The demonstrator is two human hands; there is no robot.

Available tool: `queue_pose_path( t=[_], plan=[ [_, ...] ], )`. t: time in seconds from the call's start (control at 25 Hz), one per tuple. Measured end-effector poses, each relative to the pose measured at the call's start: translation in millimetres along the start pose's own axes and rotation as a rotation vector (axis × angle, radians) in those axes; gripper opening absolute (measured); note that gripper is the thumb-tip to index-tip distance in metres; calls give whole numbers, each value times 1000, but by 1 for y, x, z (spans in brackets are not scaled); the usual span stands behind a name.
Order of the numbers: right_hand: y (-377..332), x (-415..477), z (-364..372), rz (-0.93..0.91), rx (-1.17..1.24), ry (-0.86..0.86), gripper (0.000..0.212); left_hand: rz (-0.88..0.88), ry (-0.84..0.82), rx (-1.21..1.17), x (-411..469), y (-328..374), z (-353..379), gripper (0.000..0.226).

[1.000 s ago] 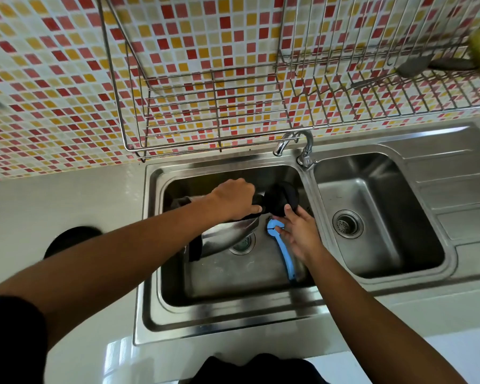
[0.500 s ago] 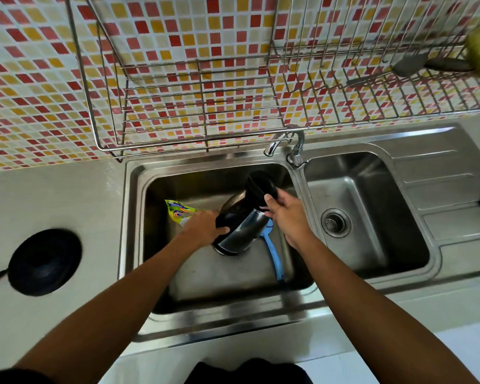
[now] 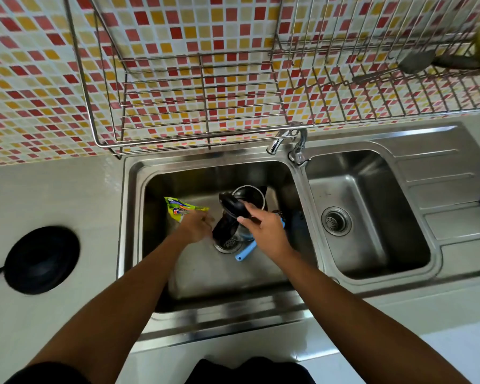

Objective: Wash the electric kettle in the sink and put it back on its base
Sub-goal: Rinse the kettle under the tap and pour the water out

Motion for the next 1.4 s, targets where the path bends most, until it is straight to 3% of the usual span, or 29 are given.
queue_pose_path(
  t=[0.12,0.2,0.32,0.44,0.52,0.64,0.76,0.92,1.08,1.28,1.4],
  plan=[
    [13,-14,13,-94,-56,-79,44,-52,-3,-392,-12,2,-30,16],
    [21,-19,19,-124,-78,-124,48,-52,1,-421,-13,12,-41,25],
    [28,-24,15,-68,-128,-173,55,40,-11,-112,-21,37,-43,59],
    [24,-16,-11,-44,-132,-108,42,111,54,264,-28,58,-29,63],
    [18,8,-43,27,-161,35,41,83,90,389,-37,62,-15,78],
    [20,60,-101,240,-207,369,57,9,106,576,-43,59,10,96],
    [23,94,-128,347,-260,416,71,56,204,545,-38,61,13,85],
    [21,103,-116,291,-364,334,66,70,307,393,-37,58,-8,68],
    [31,97,-118,353,-432,311,84,93,262,148,-39,51,-23,26],
    [30,90,-129,297,-601,244,90,101,287,-59,-49,54,-30,16],
    [29,86,-126,257,-790,99,92,106,262,-136,-48,56,-30,12]
  ],
)
Point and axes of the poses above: each hand's wrist, its own x-axis towards the middle knuckle, its own z-axis out of the palm, y = z × x, the point moved 2 cm from there along x, towards the middle knuckle, and after that the axes turned 12 degrees about x, right-handed, at the moved point
